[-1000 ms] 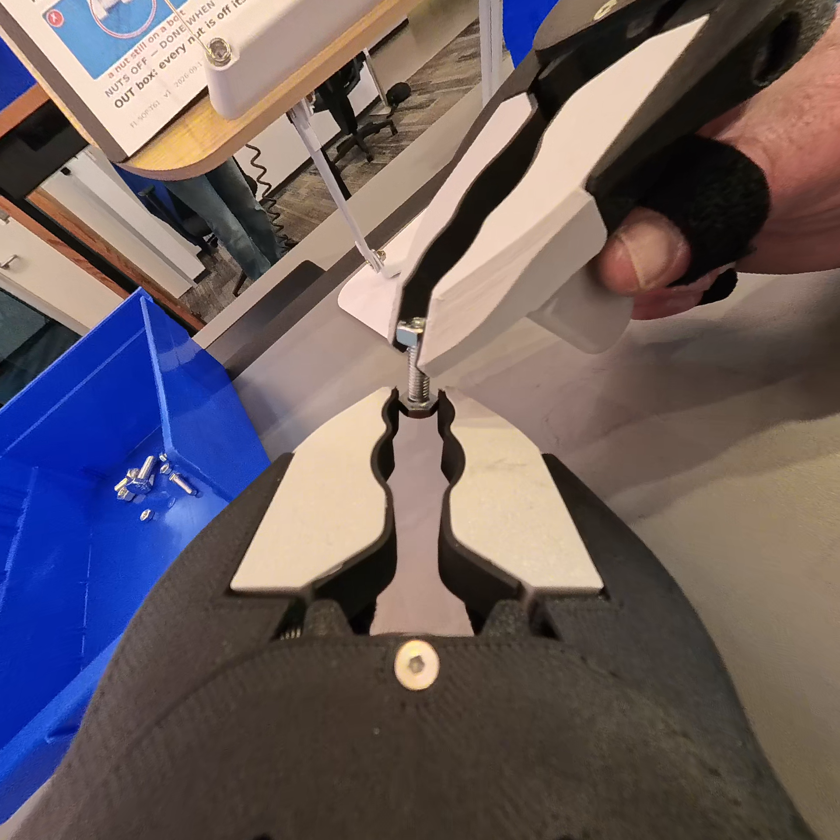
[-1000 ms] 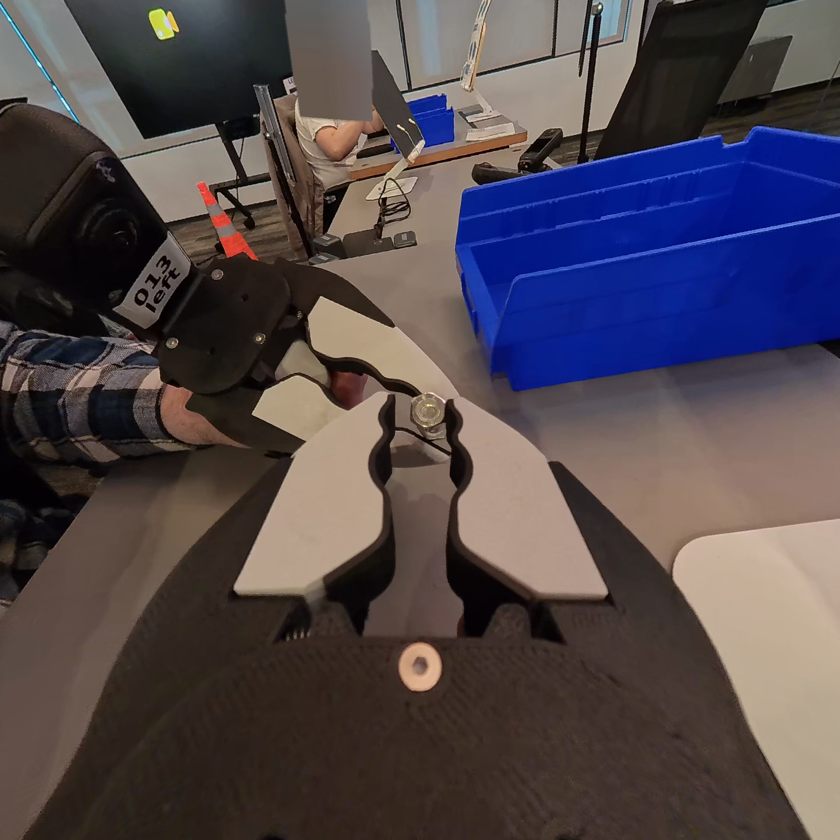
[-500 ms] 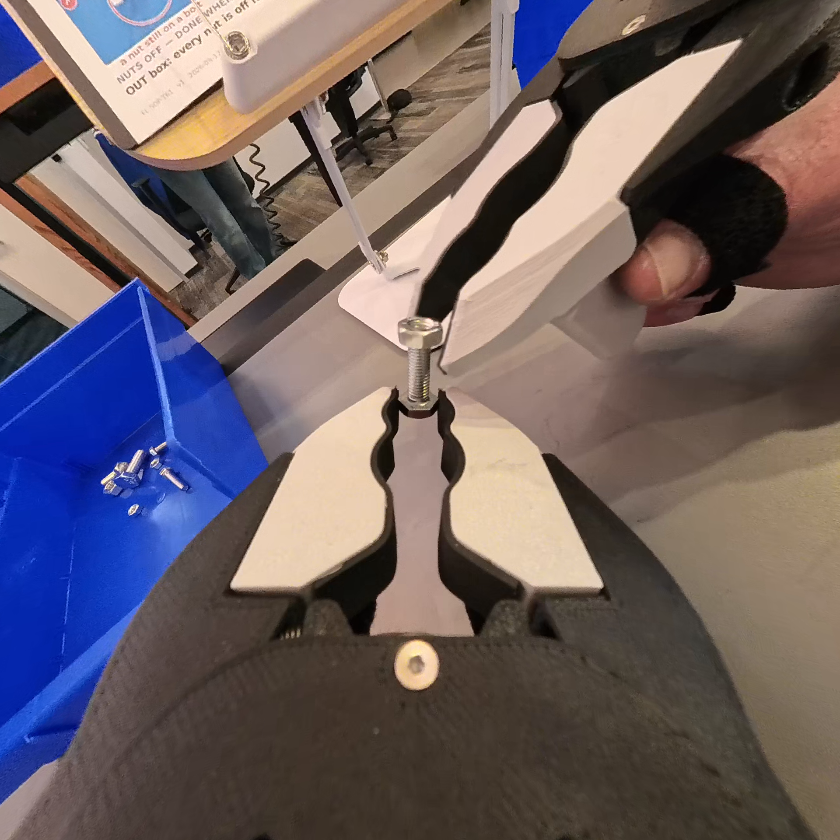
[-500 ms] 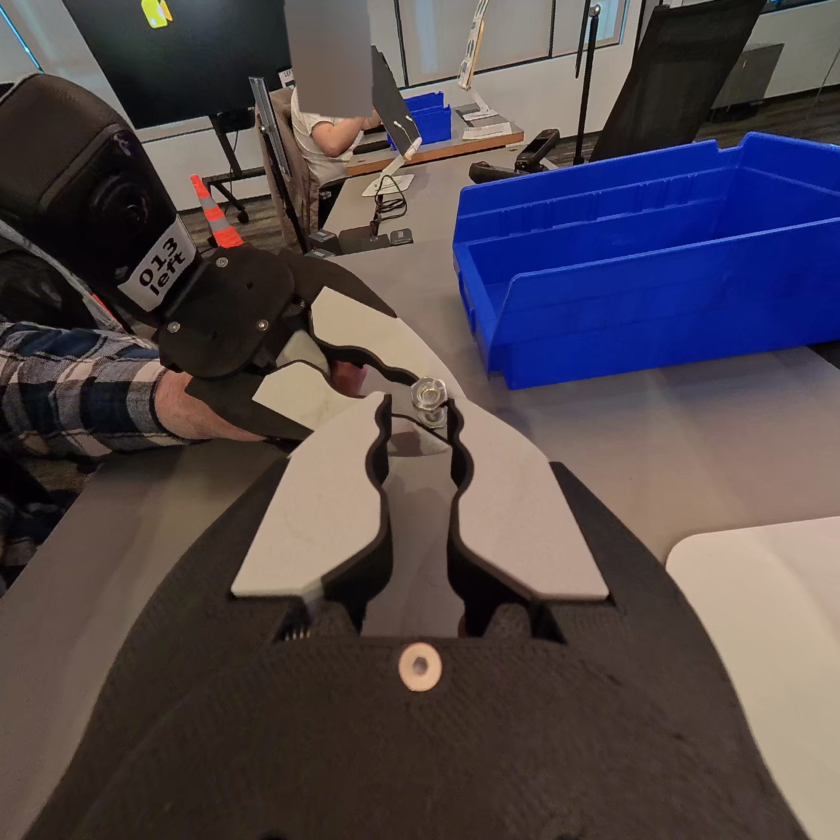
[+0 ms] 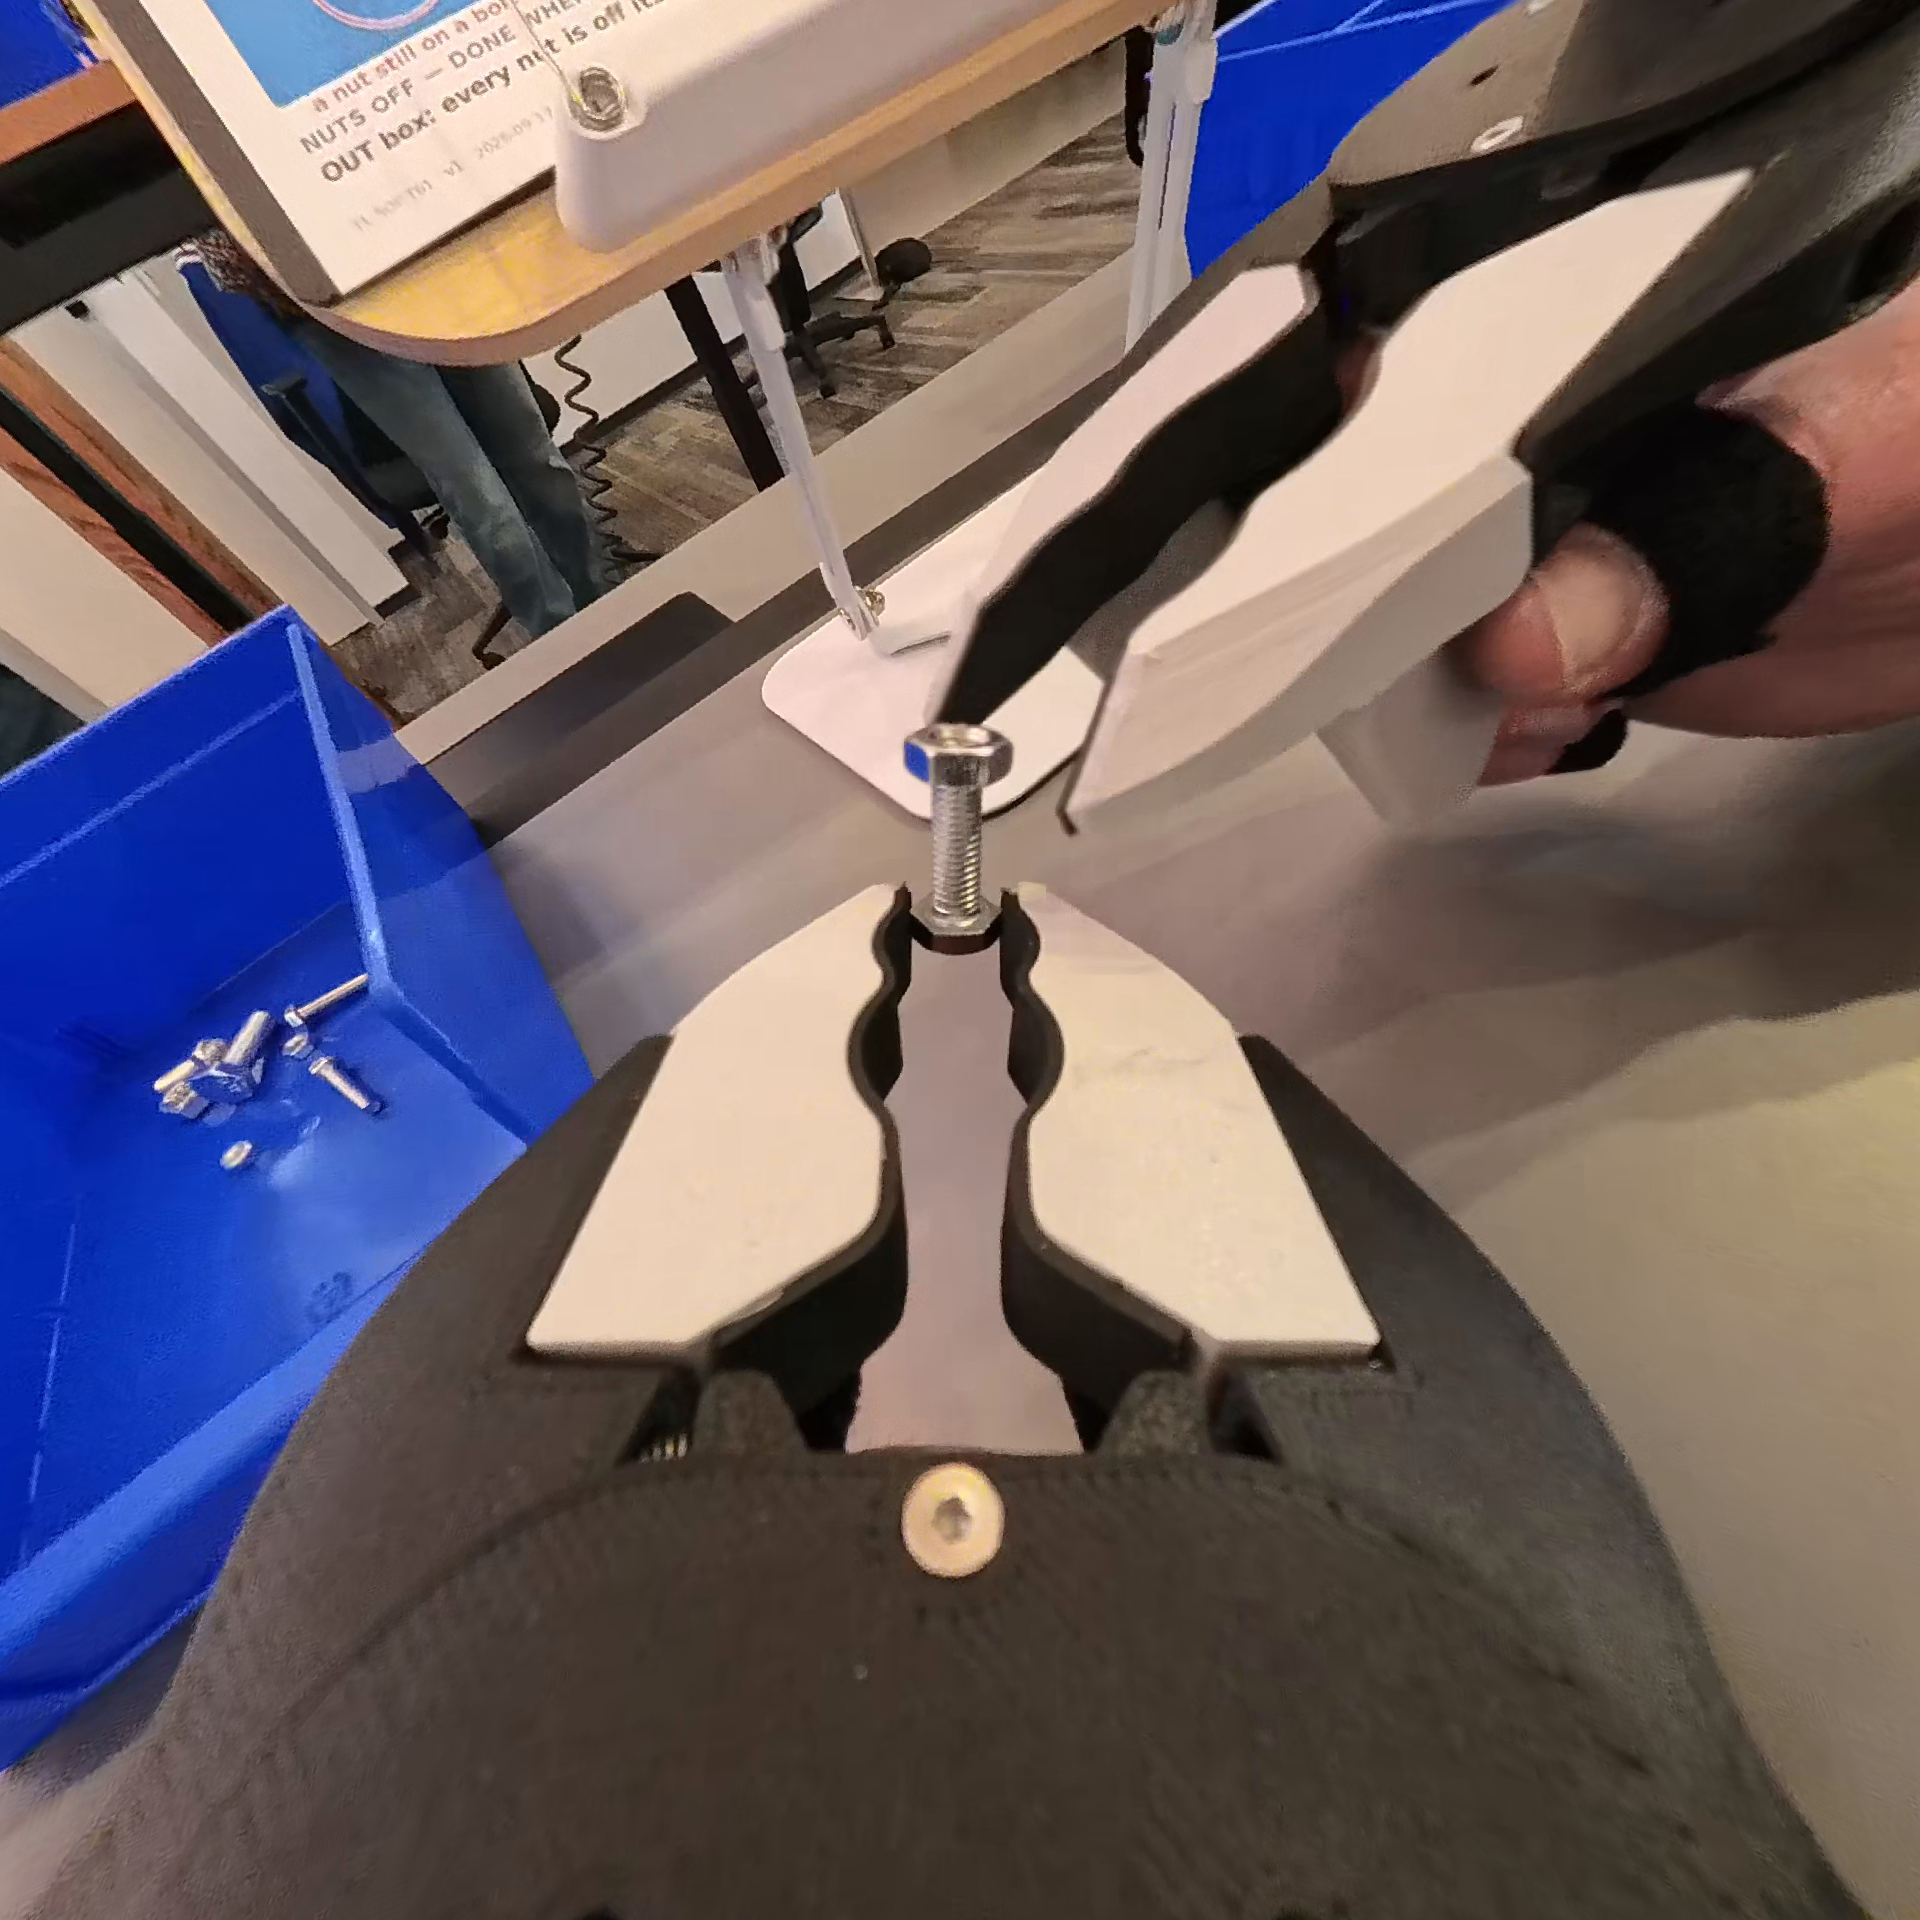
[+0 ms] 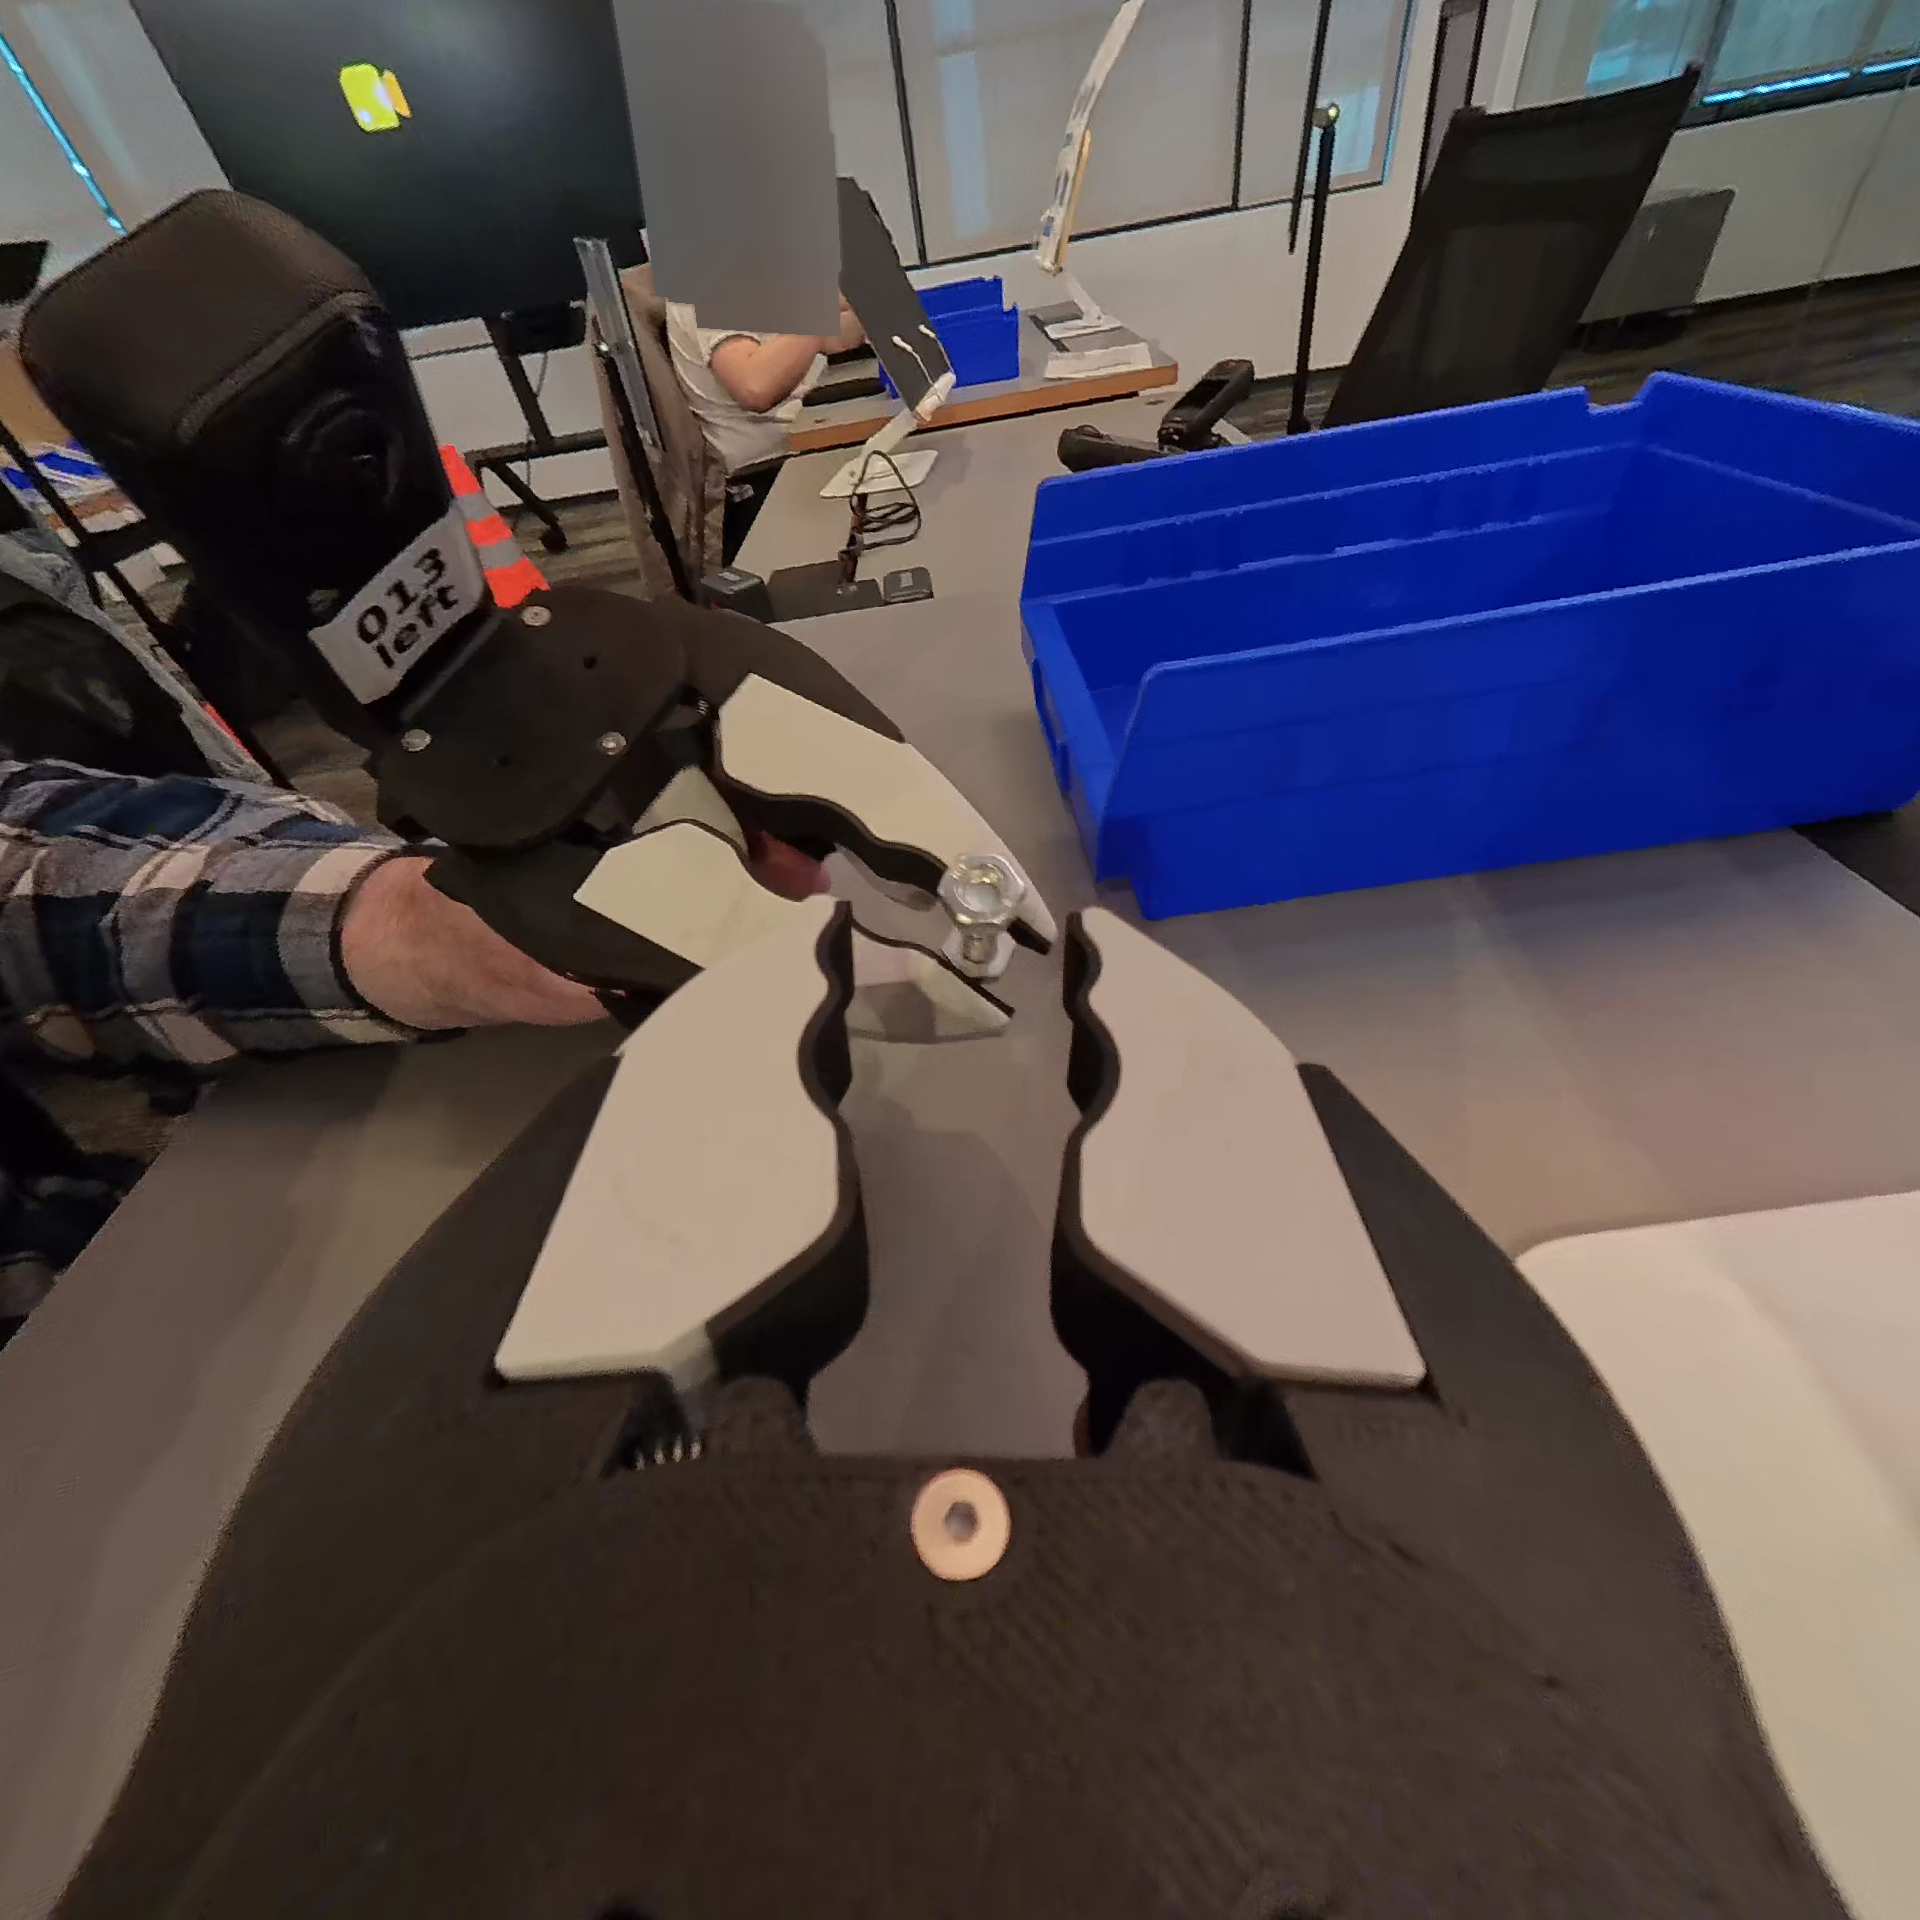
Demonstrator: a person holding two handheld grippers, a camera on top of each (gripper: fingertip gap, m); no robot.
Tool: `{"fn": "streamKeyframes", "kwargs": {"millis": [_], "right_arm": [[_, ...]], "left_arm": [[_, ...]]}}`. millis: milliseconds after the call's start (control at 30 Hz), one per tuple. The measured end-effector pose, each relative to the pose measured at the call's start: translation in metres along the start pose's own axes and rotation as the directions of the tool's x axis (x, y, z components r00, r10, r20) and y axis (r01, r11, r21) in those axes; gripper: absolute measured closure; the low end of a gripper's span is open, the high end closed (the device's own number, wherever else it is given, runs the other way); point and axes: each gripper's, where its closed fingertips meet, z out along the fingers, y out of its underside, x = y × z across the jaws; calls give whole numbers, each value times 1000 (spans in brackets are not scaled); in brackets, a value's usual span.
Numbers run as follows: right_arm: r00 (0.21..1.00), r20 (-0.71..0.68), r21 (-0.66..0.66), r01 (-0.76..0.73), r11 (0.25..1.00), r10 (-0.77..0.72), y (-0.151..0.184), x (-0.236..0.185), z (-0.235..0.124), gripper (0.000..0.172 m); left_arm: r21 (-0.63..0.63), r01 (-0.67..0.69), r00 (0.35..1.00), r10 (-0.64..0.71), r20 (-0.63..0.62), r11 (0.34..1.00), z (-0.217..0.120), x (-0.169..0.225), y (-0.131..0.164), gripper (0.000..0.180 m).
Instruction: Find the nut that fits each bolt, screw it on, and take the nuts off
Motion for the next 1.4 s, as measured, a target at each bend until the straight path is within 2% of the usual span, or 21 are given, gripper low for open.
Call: {"fn": "streamKeyframes", "kwargs": {"millis": [67, 233, 433, 667, 800, 967, 1167, 1400], "right_arm": [[1000, 23, 5, 12, 1000, -12, -1, -5, 3, 127], [998, 42, 13, 47, 999, -48, -2, -11, 4, 127], [998, 55, 20, 6, 1000, -7, -1, -8, 2, 140], [998, 59, 47, 12, 999, -15, -6, -8, 6, 120], [997, 78, 36, 25, 999, -28, -4, -13, 7, 119], [995, 90, 42, 27, 999, -31, -5, -14, 3, 132], [998, 61, 65, -12, 998, 8, -8, -5, 4, 118], [996, 91, 62, 10, 998, -16, -7, -15, 4, 121]], "left_arm": [[4, 10, 1000, -10, -6, 1000, 1, 1, -1, 165], [8, 22, 1000, -22, -9, 1000, 1, 1, -2, 165], [21, 94, 995, -94, -28, 995, 0, -3, -1, 165], [23, 104, 994, -103, -43, 994, 2, 1, -3, 165], [26, 125, 991, -123, -50, 992, 3, 1, -3, 165], [33, 176, 984, -174, -48, 984, 1, -6, -2, 165], [31, 168, 984, -166, -66, 985, 3, -1, -2, 165], [34, 192, 980, -189, -66, 981, 3, -3, -3, 165]]}}
